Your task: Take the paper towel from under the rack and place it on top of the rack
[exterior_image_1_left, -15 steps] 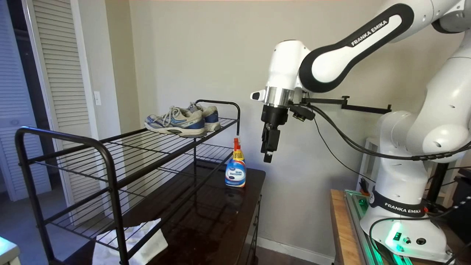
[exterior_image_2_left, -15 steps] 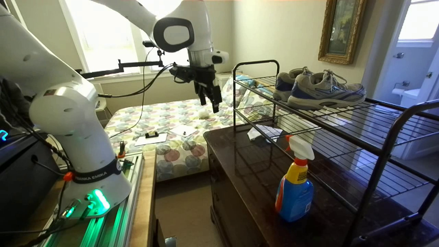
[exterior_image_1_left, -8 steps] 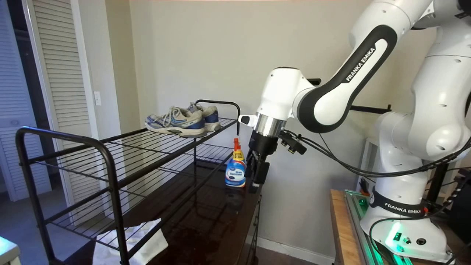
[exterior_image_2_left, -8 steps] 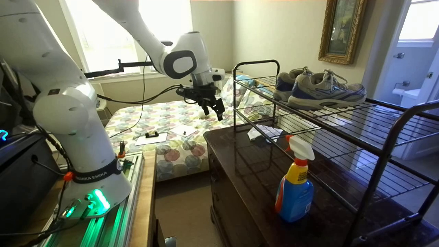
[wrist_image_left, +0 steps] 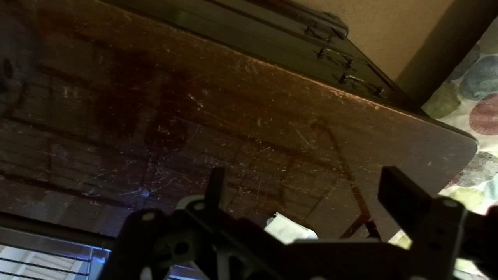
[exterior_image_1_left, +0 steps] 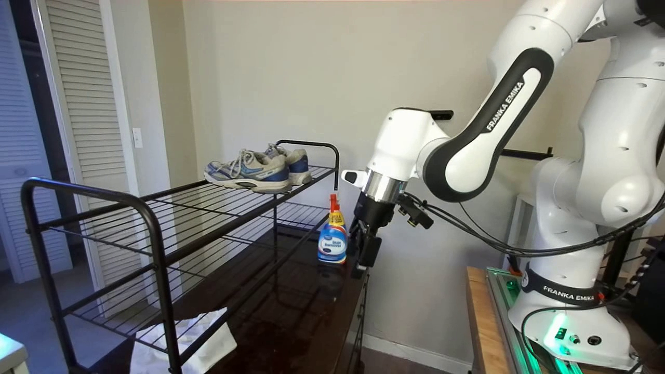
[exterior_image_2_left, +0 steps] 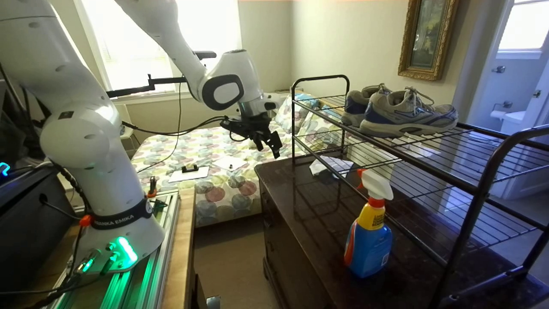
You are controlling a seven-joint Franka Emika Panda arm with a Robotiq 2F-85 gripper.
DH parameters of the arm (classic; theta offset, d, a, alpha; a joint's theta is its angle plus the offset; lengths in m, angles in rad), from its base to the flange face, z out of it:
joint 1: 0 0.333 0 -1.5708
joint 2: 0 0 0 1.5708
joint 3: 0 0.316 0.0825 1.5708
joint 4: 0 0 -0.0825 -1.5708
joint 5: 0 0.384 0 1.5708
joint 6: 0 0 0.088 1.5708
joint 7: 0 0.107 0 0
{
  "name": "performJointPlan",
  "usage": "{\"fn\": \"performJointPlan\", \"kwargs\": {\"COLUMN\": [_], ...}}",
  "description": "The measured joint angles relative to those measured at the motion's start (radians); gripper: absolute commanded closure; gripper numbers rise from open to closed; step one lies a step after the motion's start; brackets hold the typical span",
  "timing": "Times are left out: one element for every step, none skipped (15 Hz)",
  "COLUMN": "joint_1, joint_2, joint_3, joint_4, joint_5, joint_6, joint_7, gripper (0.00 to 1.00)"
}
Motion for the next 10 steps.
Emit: {"fn": "performJointPlan", "kwargs": {"joint_1": [-0.01,-0.016,-0.021,-0.025,-0.03,-0.029,-0.019,-0.002,0.023,0.036], "joint_2": [0.039,0.087,0.142,0.198,0.254,0.31,0.364,0.418,0.468,0.5], "joint_3": [-0.003,-0.01,-0.017,-0.02,-0.019,-0.023,-0.031,-0.04,-0.051,-0.055], "joint_4": [-0.007,-0.008,-0.009,-0.01,-0.011,-0.011,-0.012,-0.012,-0.012,-0.009], "joint_5": [-0.001,0.001,0.001,0.001,-0.002,-0.002,0.0,0.002,0.007,0.006], "joint_6": [0.068,0.135,0.202,0.271,0.341,0.411,0.477,0.535,0.573,0.588], "joint_7": [0.0,0.0,0.0,0.0,0.0,-0.001,-0.006,-0.014,-0.024,-0.022], "gripper": [0.0,0.0,0.0,0.0,0.0,0.0,0.0,0.0,0.0,0.0]}}
